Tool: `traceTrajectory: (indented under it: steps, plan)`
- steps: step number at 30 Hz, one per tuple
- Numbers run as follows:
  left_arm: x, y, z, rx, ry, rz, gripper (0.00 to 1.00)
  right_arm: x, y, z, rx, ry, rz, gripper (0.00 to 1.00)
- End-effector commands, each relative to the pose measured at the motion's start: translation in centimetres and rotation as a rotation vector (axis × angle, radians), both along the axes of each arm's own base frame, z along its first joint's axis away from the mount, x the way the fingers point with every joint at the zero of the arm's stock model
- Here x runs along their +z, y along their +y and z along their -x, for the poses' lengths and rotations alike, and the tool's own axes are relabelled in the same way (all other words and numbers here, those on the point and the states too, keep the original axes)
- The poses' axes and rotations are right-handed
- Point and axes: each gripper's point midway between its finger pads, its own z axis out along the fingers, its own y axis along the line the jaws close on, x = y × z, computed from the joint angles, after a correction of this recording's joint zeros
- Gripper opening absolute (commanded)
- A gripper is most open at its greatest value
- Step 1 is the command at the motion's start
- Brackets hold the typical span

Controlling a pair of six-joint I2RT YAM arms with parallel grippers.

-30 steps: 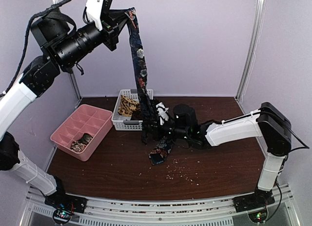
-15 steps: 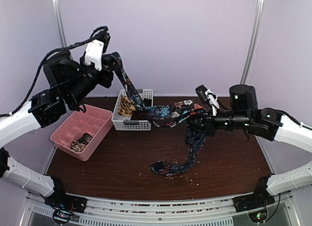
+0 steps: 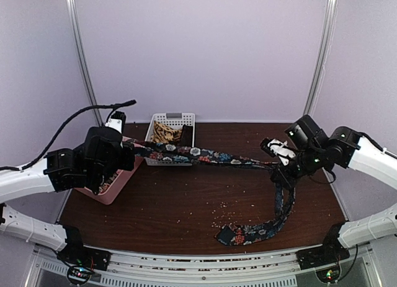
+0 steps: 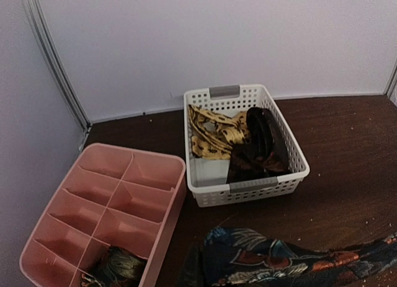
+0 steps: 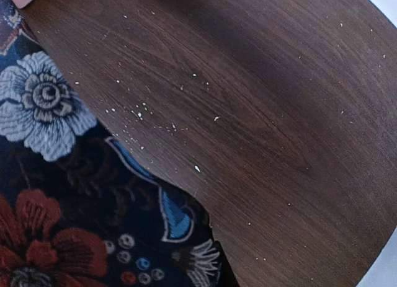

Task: Roll the ties
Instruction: Place the tie at the center of the board.

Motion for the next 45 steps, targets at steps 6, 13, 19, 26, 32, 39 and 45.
traceTrajectory:
  steps: [6, 13, 19, 26, 32, 39, 45]
  plan:
    - [-8.6, -2.5, 2.8, -0.167, 0.268, 0.119, 0.0, -7.8, 0.6, -1.8, 0.101, 0.246, 0.343, 0.0]
    - [-5.5, -6.0, 7.0, -0.558, 0.166, 0.347, 0.0, -11.7, 0.5, -2.3, 0.11, 0.308, 0.435, 0.0]
    - [-1.6, -5.3, 9.6, -0.754, 0.164, 0.422, 0.0, -11.8, -1.0, -3.4, 0.054, 0.287, 0.45, 0.0]
    - [-1.4, -8.3, 12.4, -1.015, 0.345, 0.418, 0.0, -9.6, -2.6, -5.6, -0.037, 0.211, 0.403, 0.0]
    - [6.6, -9.7, 16.5, -1.383, 0.065, 0.625, 0.0, -9.7, -2.2, -5.6, -0.023, 0.216, 0.369, 0.0]
    - [12.4, -8.5, 18.7, -1.52, -0.18, 0.644, 0.0, -10.7, -2.0, -5.4, -0.011, 0.236, 0.378, 0.0]
    - [14.8, -6.0, 14.7, -1.249, -0.357, 0.705, 0.0, -11.7, -0.9, -4.2, 0.033, 0.279, 0.325, 0.0]
